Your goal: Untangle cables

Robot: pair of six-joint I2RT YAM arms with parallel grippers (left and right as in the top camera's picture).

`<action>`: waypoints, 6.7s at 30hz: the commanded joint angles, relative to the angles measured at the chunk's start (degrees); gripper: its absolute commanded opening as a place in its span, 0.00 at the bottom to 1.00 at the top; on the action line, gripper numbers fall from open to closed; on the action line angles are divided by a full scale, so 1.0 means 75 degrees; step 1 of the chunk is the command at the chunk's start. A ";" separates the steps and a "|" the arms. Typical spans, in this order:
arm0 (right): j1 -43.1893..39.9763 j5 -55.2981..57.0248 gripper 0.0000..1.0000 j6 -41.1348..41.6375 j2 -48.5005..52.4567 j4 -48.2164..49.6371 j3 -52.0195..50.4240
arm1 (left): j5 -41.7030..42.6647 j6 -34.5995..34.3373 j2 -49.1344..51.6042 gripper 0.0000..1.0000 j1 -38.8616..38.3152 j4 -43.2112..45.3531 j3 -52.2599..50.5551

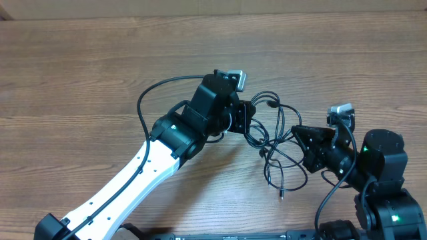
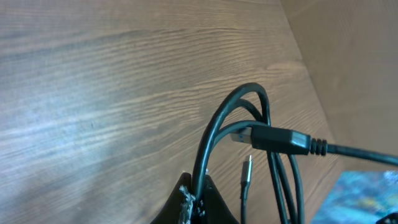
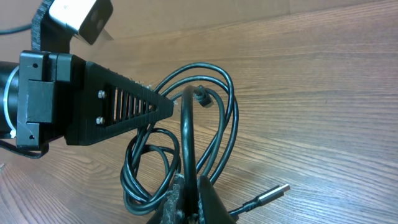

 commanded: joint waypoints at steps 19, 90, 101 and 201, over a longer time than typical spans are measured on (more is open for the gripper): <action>-0.0015 -0.0052 0.04 -0.0009 -0.0061 0.0111 0.0160 | -0.0580 -0.4077 -0.0143 0.04 0.0085 -0.0627 0.0114; -0.0015 0.0842 1.00 0.0274 0.0845 -0.0009 0.0157 | 0.7839 0.2433 -0.0163 0.04 0.0930 0.3264 0.0117; -0.0015 0.3153 1.00 0.1585 0.1166 -0.0638 0.0157 | 0.8702 0.2935 -0.0160 0.04 0.0997 0.3182 0.0117; -0.0015 -0.0691 1.00 0.0230 0.2285 0.1938 0.0157 | 0.7667 0.1227 -0.0157 0.04 0.0982 0.4197 0.0117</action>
